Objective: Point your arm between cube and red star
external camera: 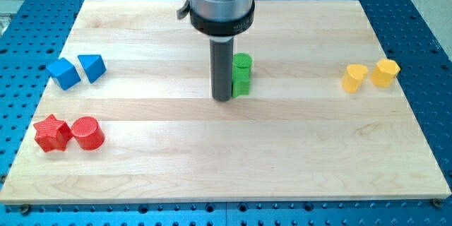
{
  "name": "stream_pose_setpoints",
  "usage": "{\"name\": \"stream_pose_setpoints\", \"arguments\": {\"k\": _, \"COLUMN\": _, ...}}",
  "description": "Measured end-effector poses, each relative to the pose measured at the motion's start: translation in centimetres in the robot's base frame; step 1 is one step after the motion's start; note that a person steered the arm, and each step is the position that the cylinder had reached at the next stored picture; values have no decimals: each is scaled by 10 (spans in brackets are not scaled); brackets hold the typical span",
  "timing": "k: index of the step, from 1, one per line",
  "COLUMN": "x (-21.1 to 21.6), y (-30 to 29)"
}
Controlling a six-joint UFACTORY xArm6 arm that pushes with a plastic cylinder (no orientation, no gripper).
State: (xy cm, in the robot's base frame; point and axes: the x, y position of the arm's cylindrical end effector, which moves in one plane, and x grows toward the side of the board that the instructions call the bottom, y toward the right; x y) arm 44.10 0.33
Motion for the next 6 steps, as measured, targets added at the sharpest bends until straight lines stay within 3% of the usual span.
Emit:
{"name": "stream_pose_setpoints", "arguments": {"k": 2, "x": -58, "y": 109}}
{"name": "stream_pose_setpoints", "arguments": {"k": 3, "x": -53, "y": 107}}
{"name": "stream_pose_setpoints", "arguments": {"k": 4, "x": -52, "y": 96}}
{"name": "stream_pose_setpoints", "arguments": {"k": 5, "x": -55, "y": 30}}
{"name": "stream_pose_setpoints", "arguments": {"k": 6, "x": -5, "y": -33}}
